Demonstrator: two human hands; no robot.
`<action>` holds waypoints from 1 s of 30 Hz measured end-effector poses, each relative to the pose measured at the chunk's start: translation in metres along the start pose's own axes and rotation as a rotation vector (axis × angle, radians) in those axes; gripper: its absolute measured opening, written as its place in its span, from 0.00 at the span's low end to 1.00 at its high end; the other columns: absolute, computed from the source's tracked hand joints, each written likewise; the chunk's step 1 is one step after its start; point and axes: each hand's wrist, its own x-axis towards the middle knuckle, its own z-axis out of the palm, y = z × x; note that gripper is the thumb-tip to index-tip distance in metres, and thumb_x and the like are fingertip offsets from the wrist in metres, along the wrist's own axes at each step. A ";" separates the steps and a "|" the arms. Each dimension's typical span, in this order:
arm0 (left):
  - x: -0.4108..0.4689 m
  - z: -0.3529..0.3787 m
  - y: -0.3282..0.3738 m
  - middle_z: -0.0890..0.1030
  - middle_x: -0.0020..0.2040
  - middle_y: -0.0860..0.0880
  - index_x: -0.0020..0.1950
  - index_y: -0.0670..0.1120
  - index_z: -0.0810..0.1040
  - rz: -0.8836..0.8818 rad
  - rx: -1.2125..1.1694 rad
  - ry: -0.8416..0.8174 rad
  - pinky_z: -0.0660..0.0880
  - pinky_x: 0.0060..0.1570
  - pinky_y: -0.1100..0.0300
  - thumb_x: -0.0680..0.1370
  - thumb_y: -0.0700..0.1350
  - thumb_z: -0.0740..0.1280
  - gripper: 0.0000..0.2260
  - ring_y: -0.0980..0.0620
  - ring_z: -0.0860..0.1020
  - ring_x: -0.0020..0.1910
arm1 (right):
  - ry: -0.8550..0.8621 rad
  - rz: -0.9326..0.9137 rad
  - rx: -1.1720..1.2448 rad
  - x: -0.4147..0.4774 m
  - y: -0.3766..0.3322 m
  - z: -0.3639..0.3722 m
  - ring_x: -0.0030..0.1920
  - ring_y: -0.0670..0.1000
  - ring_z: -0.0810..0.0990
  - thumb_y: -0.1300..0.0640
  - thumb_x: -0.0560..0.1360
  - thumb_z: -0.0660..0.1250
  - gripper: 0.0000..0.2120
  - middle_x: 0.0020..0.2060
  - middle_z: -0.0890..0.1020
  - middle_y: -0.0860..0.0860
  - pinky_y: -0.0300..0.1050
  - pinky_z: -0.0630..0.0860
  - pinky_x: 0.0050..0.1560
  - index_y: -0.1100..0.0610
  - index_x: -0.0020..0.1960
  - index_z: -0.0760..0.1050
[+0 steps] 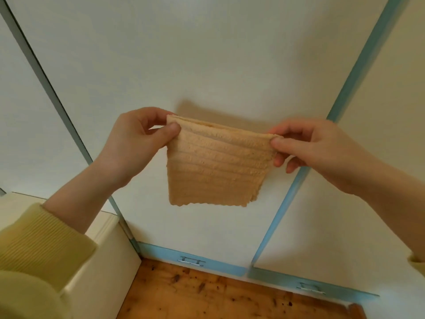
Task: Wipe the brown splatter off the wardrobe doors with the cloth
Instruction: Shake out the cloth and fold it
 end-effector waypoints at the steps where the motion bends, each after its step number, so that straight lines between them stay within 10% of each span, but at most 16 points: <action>1: 0.004 -0.010 0.008 0.81 0.47 0.53 0.47 0.49 0.79 -0.019 0.006 0.001 0.77 0.48 0.66 0.76 0.39 0.65 0.05 0.62 0.79 0.41 | -0.003 0.016 -0.013 0.001 -0.013 0.001 0.32 0.44 0.79 0.63 0.75 0.63 0.07 0.35 0.80 0.51 0.35 0.75 0.31 0.54 0.45 0.78; 9: 0.020 -0.073 0.053 0.79 0.39 0.53 0.43 0.49 0.79 -0.186 0.014 -0.005 0.70 0.28 0.70 0.74 0.37 0.66 0.07 0.60 0.73 0.28 | -0.043 0.134 0.031 0.008 -0.098 0.008 0.32 0.42 0.79 0.63 0.75 0.63 0.06 0.35 0.80 0.50 0.36 0.76 0.31 0.56 0.46 0.79; 30: 0.018 -0.148 0.130 0.79 0.41 0.44 0.44 0.45 0.79 -0.394 -0.172 0.169 0.76 0.47 0.54 0.75 0.35 0.63 0.07 0.48 0.77 0.41 | -0.182 0.142 0.109 0.018 -0.197 0.016 0.35 0.44 0.79 0.63 0.74 0.63 0.07 0.37 0.80 0.52 0.34 0.77 0.35 0.57 0.48 0.79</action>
